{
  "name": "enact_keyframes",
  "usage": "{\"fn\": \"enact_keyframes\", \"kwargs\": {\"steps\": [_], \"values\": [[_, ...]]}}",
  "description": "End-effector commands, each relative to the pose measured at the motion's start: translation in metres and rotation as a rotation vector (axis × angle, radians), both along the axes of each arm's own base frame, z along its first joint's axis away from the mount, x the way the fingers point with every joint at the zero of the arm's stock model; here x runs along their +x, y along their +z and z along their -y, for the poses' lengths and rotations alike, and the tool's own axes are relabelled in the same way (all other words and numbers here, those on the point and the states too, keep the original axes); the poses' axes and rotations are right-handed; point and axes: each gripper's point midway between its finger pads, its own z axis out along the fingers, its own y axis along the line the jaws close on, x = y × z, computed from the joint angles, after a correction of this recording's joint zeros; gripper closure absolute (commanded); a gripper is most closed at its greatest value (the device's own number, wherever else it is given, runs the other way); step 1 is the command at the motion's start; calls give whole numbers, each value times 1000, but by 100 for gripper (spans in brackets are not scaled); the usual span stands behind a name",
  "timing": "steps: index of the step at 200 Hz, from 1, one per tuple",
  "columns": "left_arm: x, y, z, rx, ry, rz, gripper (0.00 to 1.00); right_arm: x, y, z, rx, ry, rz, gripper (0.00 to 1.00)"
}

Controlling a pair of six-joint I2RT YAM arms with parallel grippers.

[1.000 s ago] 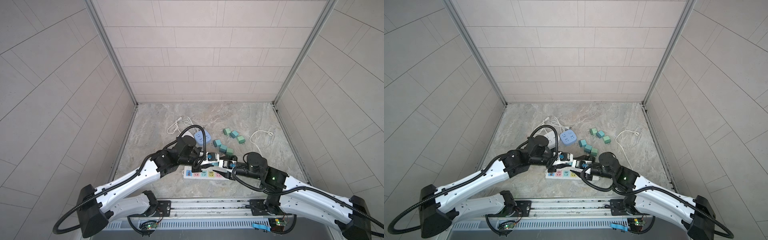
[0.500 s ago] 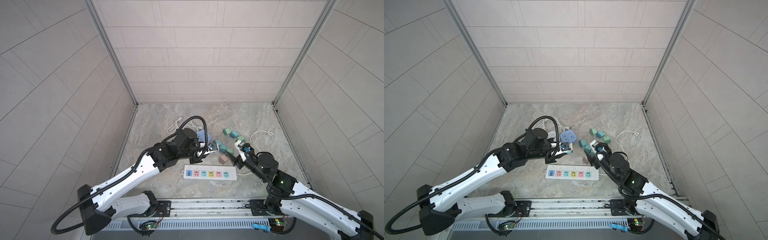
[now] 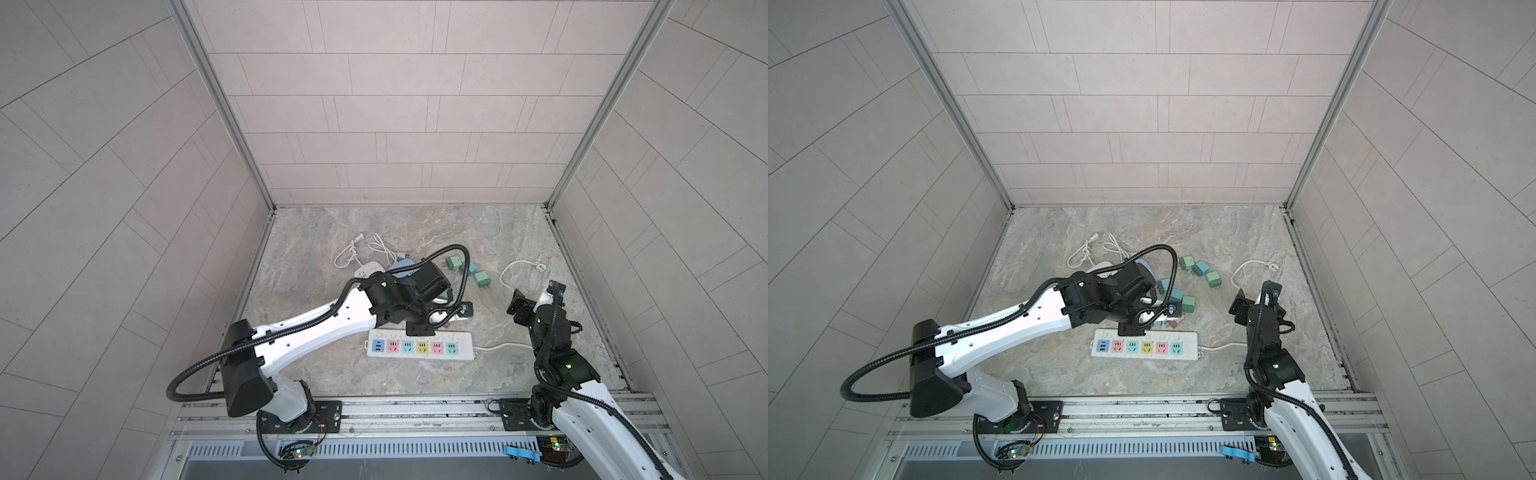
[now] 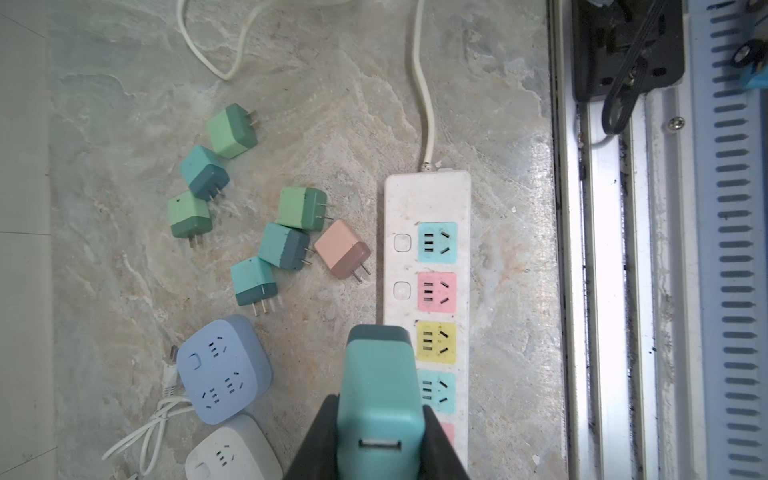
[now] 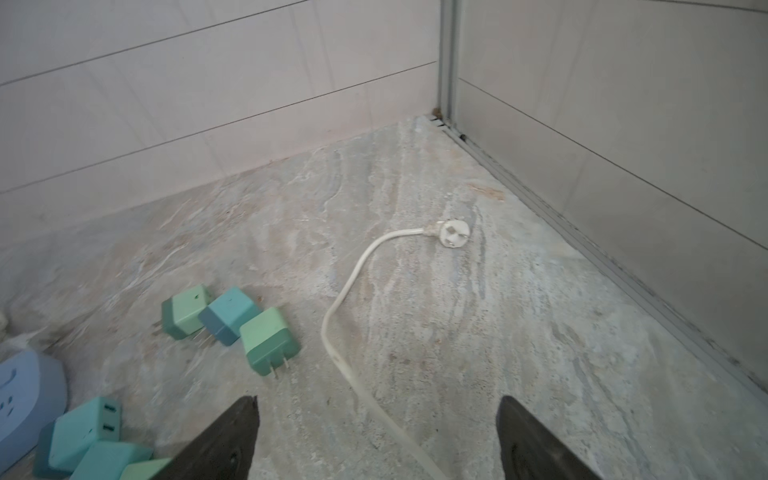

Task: Insert the plug
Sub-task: 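Open the right gripper and withdraw it while the left gripper holds the adapter, then move the held teal adapter with the left gripper over the strip's teal socket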

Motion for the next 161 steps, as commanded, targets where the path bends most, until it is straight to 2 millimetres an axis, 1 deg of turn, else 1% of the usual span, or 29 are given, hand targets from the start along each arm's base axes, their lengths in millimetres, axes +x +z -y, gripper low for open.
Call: {"fn": "enact_keyframes", "kwargs": {"steps": [1, 13, 27, 50, 86, 110, 126, 161], "values": [[-5, -5, 1, 82, -9, -32, 100, -7, -2, 22, 117, -154, 62, 7], [-2, -10, 5, 107, -6, -40, 100, -10, -5, 28, 136, -195, 53, 5], [2, -18, 11, 145, 3, -59, 100, -11, -10, 32, 150, -222, 36, 4], [1, -31, 19, 221, -14, -119, 100, -16, -18, 36, 156, -266, -15, 4], [1, -58, 36, 328, -29, -195, 100, -19, -25, 37, 173, -284, -46, 4], [-1, -72, 41, 393, -51, -207, 100, -19, -25, 37, 175, -285, -41, 4], [-5, -74, 42, 395, -63, -213, 100, -20, -26, 38, 173, -291, -45, 4], [-17, -70, 47, 322, -93, -235, 100, -20, -26, 37, 173, -289, -46, 4]]}}
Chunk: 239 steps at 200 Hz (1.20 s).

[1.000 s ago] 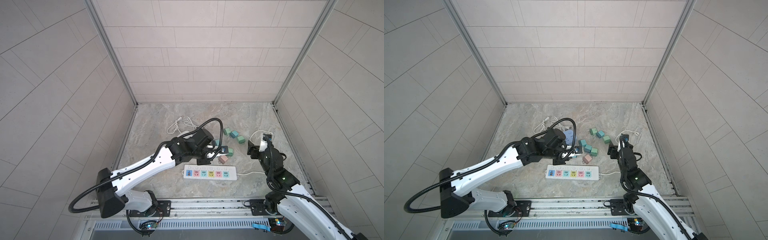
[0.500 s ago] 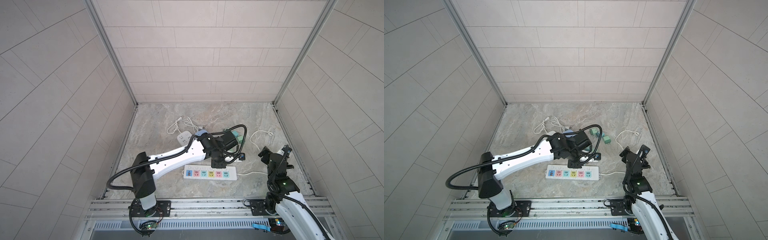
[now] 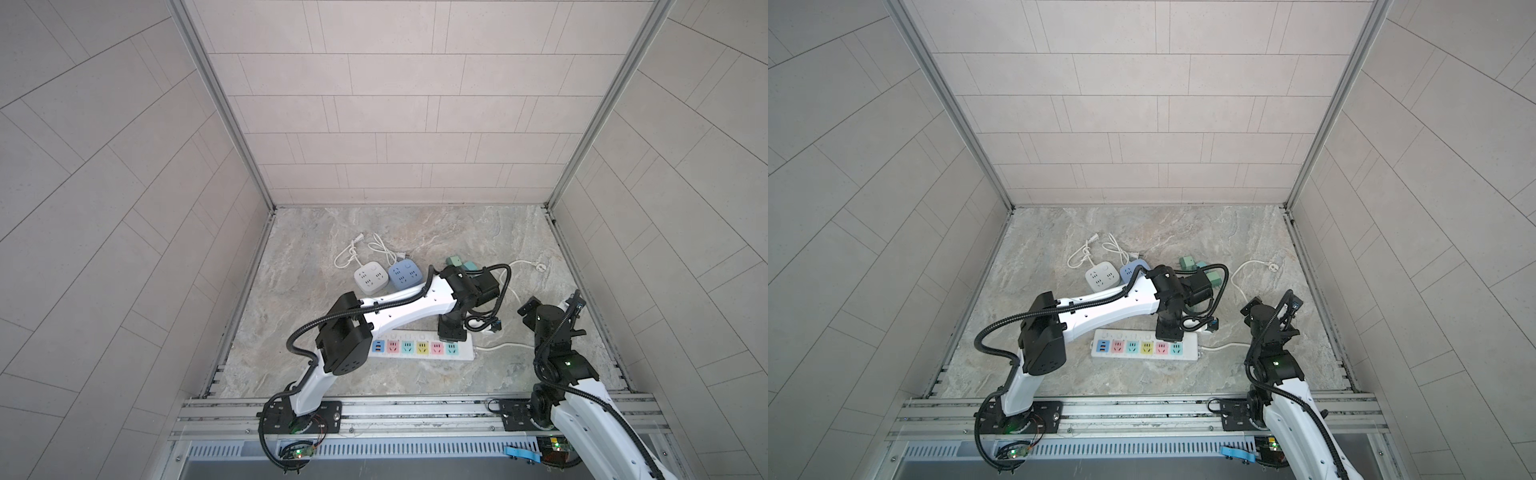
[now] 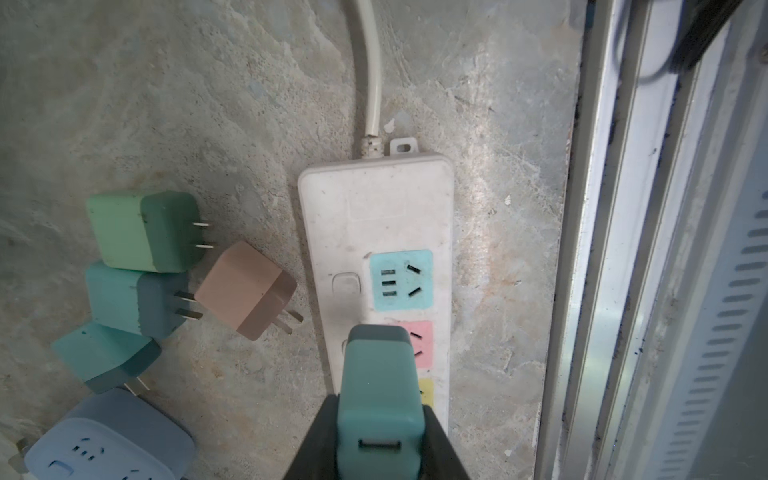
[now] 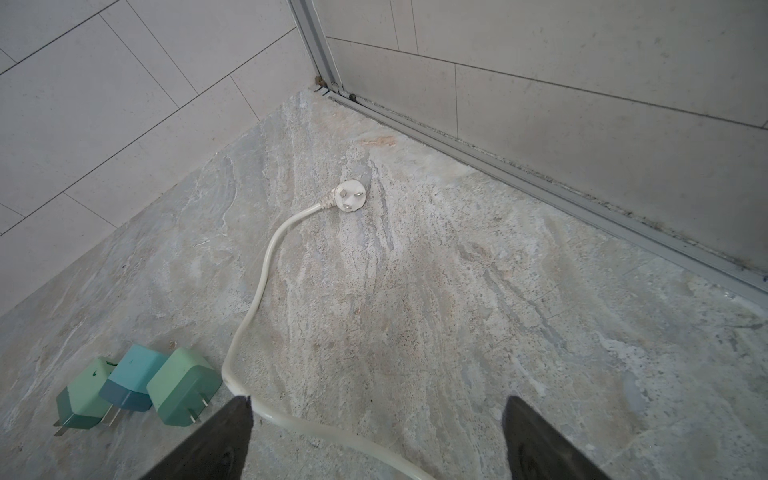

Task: Insert the plug
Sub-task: 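Move the held teal adapter with the left gripper over the strip's teal socket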

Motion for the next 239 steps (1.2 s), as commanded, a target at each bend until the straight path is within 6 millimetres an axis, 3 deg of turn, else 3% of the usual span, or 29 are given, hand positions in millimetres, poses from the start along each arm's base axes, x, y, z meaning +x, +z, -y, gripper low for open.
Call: {"fn": "enact_keyframes", "kwargs": {"steps": [1, 33, 116, 239], "values": [[-15, 16, -3, -48, -38, -31, 100, -2, 4, 4, 1, -28, 7, 4], [-22, 11, 1, -72, -44, -64, 100, -2, 4, 4, 4, -27, 5, 5], [-14, 3, 24, -155, 33, -63, 100, 1, 2, 2, 6, -16, -9, 5], [-10, -24, 10, -40, 71, -50, 100, 0, 1, 1, 9, -15, -13, 5]]}}
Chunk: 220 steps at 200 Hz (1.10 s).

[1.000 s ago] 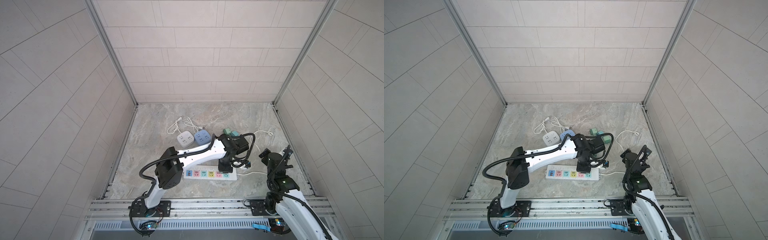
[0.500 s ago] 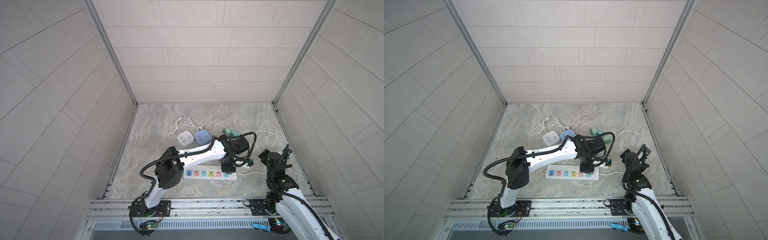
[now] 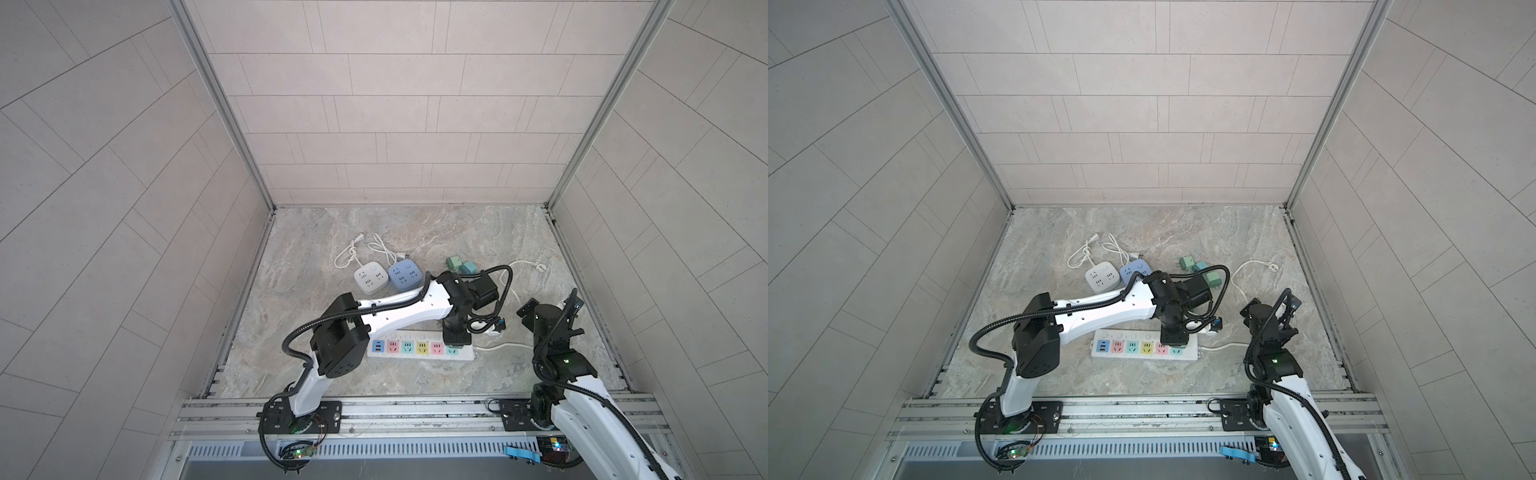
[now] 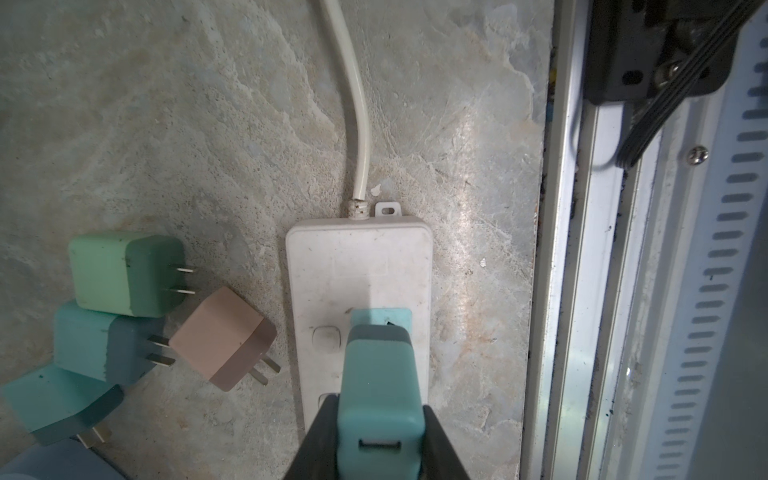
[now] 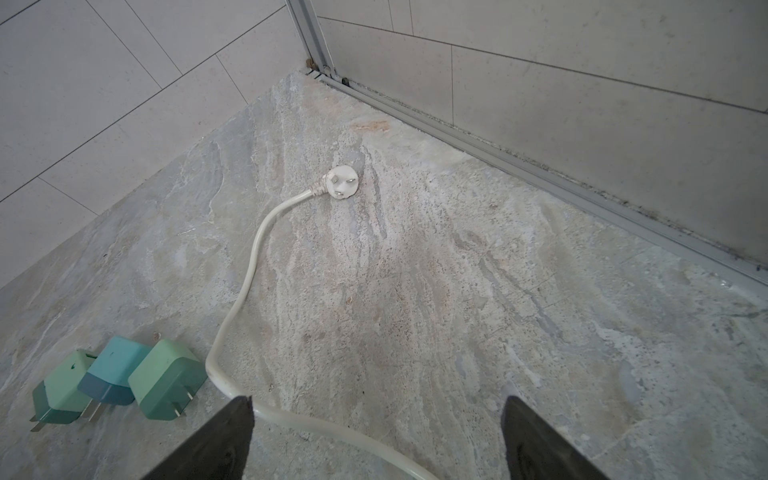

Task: Insert the plug
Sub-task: 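Move the held teal adapter with the left gripper over the strip's teal socket, then lower the teal adapter with the left gripper and press it into the socket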

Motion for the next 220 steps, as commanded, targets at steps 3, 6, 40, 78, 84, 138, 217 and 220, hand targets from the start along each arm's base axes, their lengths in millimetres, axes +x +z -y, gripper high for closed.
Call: {"fn": "enact_keyframes", "kwargs": {"steps": [3, 6, 40, 78, 84, 138, 217, 220], "values": [[-4, -12, -8, 59, -4, -12, 100, 1, 8, 1, 8, -15, 19, 5], [-3, -13, -8, 61, -2, -13, 100, 1, 8, 2, 8, -16, 19, 5], [-4, -14, -11, 65, 1, -12, 100, 0, 9, 2, 9, -15, 21, 5], [0, -20, -12, 80, 5, 1, 100, 0, 9, 2, 9, -16, 22, 5], [0, -22, -12, 85, 5, 2, 100, 0, 8, 1, 10, -14, 20, 5], [2, -31, -13, 108, 2, 6, 100, 0, 8, 1, 10, -14, 19, 5], [-1, -25, 1, 42, -19, -16, 100, 0, 8, 1, 10, -15, 21, 5], [-1, -25, 1, 42, -20, -18, 100, 0, 8, 1, 10, -15, 20, 5]]}}
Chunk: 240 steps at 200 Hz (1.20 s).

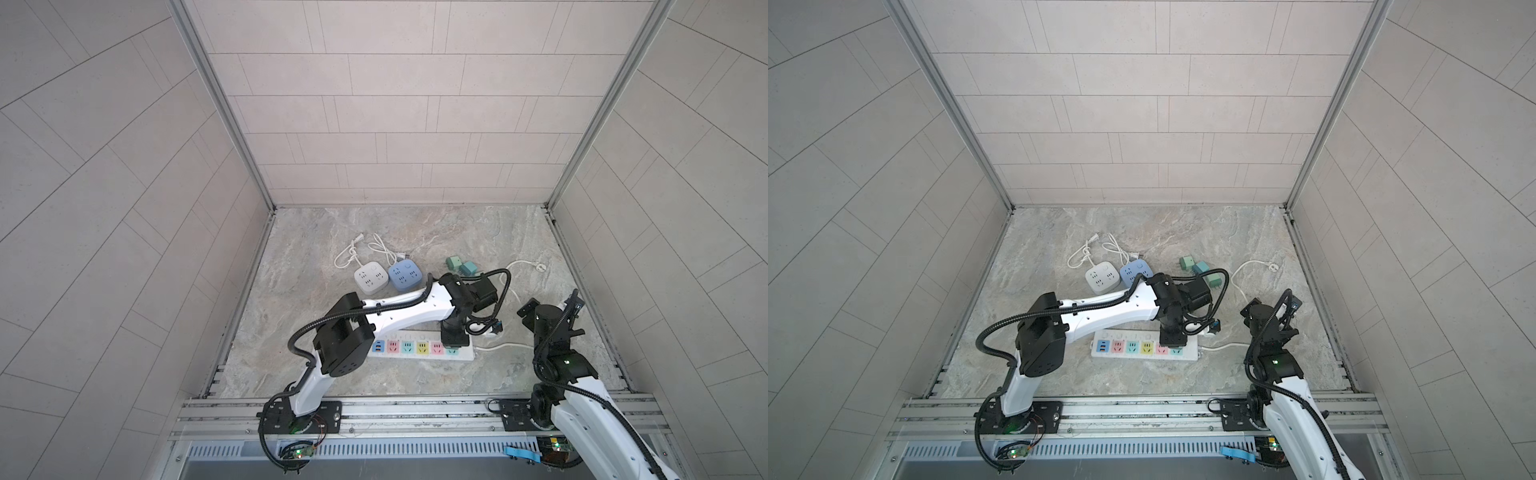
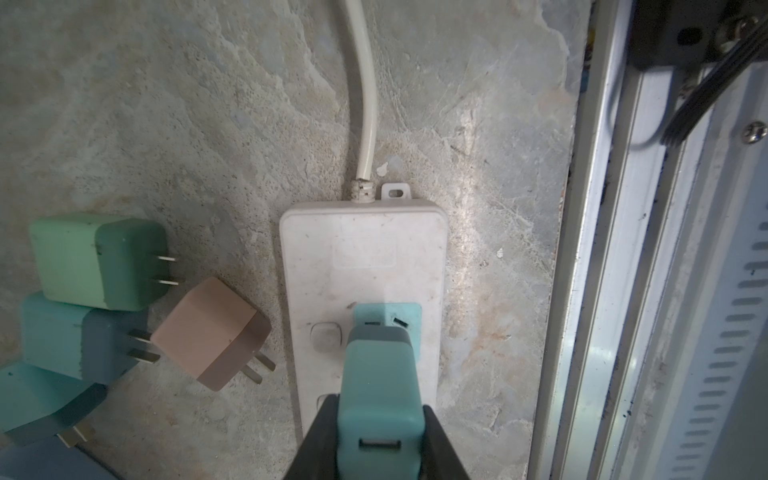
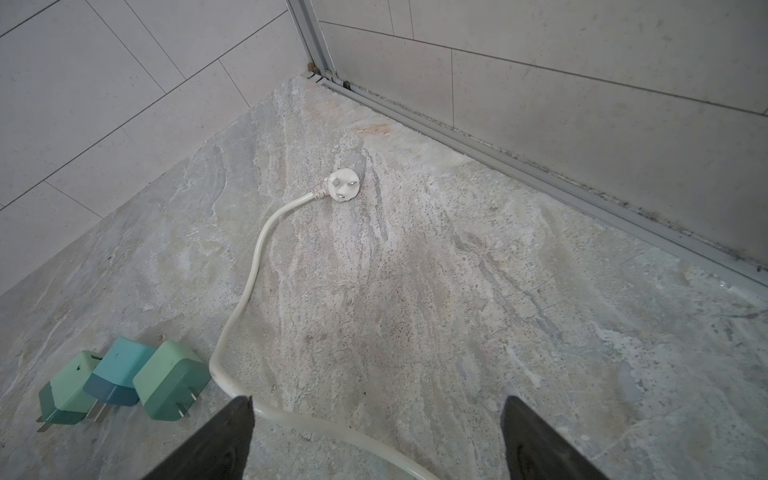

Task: Insert the plug
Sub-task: 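Lower the teal adapter with the left gripper and press it into the socket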

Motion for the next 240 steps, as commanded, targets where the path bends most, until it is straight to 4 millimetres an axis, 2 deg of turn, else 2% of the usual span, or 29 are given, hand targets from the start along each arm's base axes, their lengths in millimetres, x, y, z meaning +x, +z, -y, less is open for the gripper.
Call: {"fn": "enact_keyframes", "kwargs": {"steps": [1, 93, 176, 240], "values": [[-3, -12, 6, 4, -25, -22, 100, 0, 8, 1, 9, -15, 17, 5], [-2, -11, 11, -14, -24, -19, 100, 0, 7, 1, 10, -15, 15, 5], [-3, -22, 3, 19, -11, 19, 100, 0, 7, 1, 10, -15, 15, 5], [-13, -49, 0, -14, 18, 44, 100, 0, 7, 1, 11, -14, 17, 5]]}}
